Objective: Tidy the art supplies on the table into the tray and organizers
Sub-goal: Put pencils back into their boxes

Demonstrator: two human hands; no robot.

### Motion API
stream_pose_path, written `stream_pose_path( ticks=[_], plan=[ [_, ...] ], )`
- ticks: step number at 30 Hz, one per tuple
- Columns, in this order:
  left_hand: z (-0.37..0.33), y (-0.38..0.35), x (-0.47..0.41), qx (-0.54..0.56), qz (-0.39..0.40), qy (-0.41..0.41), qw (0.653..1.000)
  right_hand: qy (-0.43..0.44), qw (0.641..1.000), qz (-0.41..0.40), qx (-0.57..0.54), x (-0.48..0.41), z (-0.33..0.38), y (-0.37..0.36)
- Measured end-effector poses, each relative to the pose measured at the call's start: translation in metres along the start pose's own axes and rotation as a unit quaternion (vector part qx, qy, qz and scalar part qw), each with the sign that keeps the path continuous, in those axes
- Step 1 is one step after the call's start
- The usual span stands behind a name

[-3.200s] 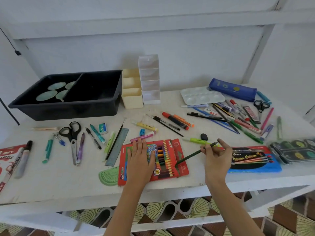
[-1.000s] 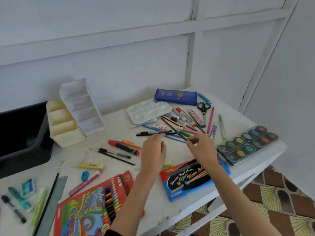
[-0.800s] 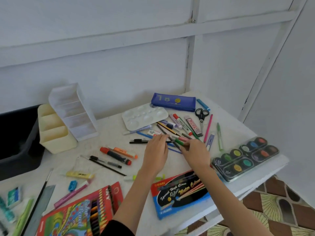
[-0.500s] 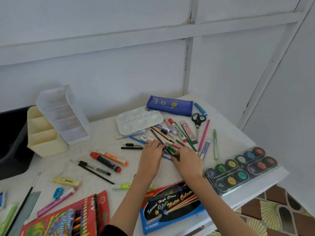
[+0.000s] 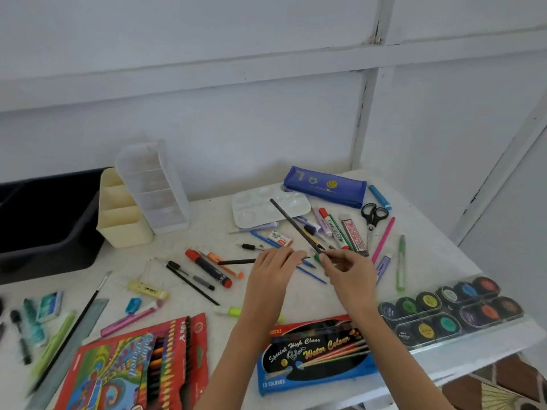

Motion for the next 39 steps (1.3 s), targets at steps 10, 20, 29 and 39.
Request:
stream_pose_path(
  ticks=[10, 20, 29, 39],
  plan=[
    [0.020, 0.080, 0.069, -0.019, -0.002, 0.053, 0.998, -0.038, 0.960, 0.051, -0.272, 0.059, 0.009, 0.001],
    [0.033, 0.146, 0.175, -0.032, -0.005, 0.116, 0.993, -0.059, 0.944, 0.018, -0.323, 0.127, 0.001, -0.023],
    [0.042, 0.172, 0.232, 0.003, 0.025, 0.181, 0.983, -0.093, 0.950, -0.017, -0.296, 0.166, -0.025, -0.057],
    [0.043, 0.162, 0.247, 0.061, 0.011, 0.220, 0.974, -0.123, 0.951, 0.027, -0.282, 0.194, -0.038, -0.088]
  ],
)
Point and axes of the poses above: each hand's wrist, its own x-axis away from the middle knuckle, its own y-axis out of the back of the hand, z = x × y, the point moved 5 cm from there along -x, towards the middle knuckle, and after that the axes turned 15 degrees about -y, right-handed, at the moved point
